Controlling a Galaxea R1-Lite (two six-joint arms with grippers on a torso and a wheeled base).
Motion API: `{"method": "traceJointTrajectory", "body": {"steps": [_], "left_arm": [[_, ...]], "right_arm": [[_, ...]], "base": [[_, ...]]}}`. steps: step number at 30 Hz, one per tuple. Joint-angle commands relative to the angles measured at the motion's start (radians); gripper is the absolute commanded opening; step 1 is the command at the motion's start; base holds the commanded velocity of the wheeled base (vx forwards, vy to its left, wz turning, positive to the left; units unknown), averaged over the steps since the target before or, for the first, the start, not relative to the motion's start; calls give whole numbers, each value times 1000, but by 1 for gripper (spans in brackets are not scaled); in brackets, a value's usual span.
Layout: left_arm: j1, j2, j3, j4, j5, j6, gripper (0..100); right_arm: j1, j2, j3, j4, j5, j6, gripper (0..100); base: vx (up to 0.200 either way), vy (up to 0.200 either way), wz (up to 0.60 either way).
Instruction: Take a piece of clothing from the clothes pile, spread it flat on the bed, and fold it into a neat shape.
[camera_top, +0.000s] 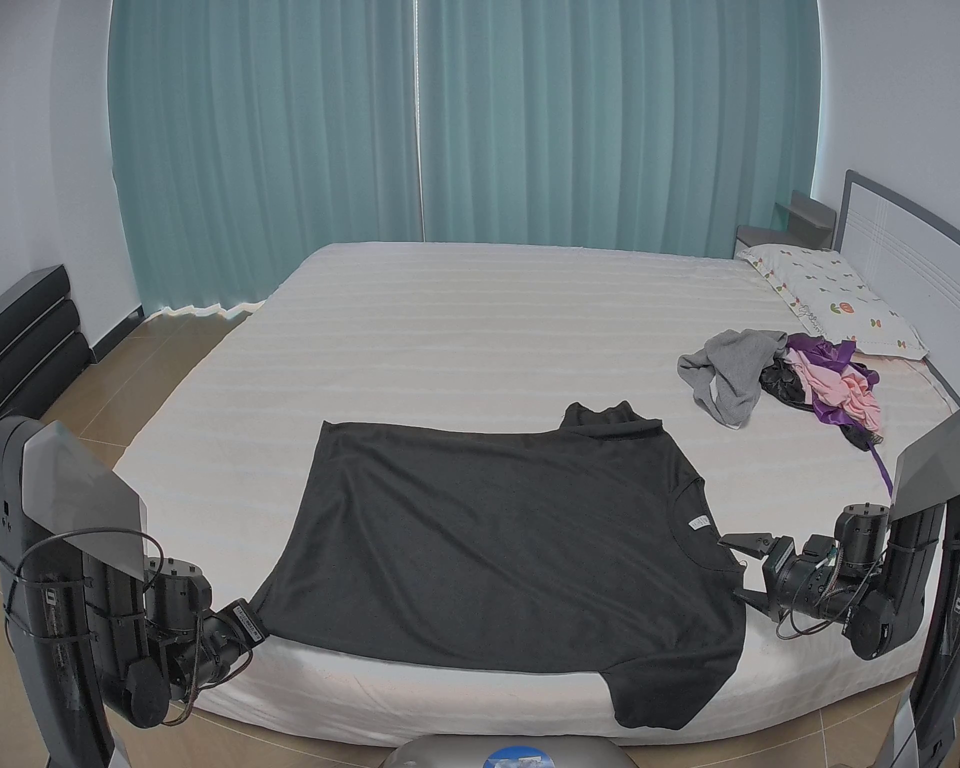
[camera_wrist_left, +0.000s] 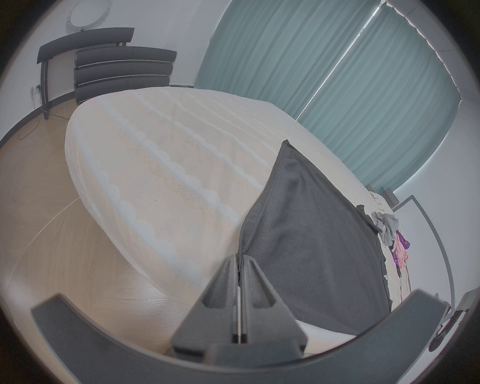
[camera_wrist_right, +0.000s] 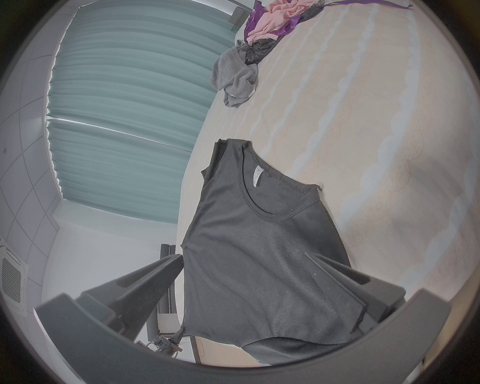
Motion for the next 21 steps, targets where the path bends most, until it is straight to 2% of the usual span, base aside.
{"method": "traceJointTrajectory", "body": {"steps": [1,8,13,21], "left_arm": [[-10,-6,19,-18,2,2,0],[-39,-6,19,45,53,22,0],[-40,26,19,45,53,26,0],[-40,68,19,33,47,33,0]], "right_arm": [[1,2,1,-13,1,0,100],[-5,-17,10,-13,-6,-11,100],[-19,-72,64,-13,-6,-109,100],[-22,-78,101,-6,-9,-193,100]], "base": [[0,0,0],[0,0,0],[0,0,0],[0,0,0]]}}
